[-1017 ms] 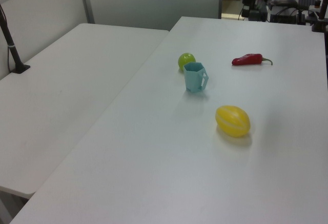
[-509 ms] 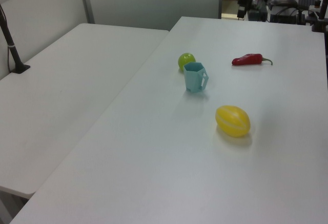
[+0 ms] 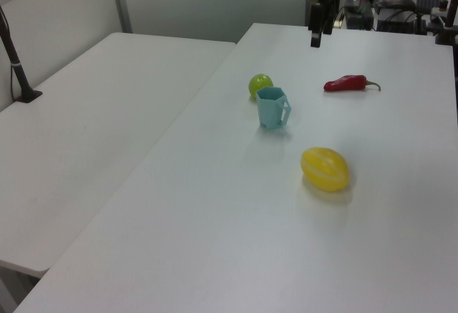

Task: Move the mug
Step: 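Lower the open gripper onto the light-blue mug's rim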

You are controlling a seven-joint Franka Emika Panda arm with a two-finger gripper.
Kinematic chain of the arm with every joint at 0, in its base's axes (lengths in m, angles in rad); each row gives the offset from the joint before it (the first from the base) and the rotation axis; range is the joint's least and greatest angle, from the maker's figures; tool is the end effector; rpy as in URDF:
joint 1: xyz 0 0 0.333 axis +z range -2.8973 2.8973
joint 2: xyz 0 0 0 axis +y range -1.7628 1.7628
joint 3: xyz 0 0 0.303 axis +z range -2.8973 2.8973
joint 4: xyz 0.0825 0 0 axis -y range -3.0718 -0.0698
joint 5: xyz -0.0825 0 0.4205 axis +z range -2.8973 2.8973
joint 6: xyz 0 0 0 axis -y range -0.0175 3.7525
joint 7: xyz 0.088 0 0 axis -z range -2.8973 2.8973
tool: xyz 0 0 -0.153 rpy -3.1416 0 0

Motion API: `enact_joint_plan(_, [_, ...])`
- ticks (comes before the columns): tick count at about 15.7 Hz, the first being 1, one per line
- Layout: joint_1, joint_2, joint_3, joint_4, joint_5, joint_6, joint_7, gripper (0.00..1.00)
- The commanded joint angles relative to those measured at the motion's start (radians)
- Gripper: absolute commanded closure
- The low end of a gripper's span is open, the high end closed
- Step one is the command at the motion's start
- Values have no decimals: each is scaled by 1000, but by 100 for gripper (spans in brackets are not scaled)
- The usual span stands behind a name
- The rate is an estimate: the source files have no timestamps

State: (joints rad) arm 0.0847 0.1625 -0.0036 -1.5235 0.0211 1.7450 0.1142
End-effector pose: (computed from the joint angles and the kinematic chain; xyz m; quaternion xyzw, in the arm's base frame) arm 0.6521 0.0560 0.5048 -0.9994 0.0180 -0.0284 0.0130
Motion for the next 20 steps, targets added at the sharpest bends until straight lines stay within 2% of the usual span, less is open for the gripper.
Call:
enact_joint_plan(1, [27,63,-10,17,-36,79,143,0])
enact_joint_plan(5, [49,141,-10,11,-79,171,244,0])
enact_joint_plan(10, [46,218,-10,5,-84,255,324,0])
enact_joint_plan(18, [35,281,-10,-56,-82,406,346,0])
enact_joint_plan(20, [35,290,-10,-56,-82,407,345,4])
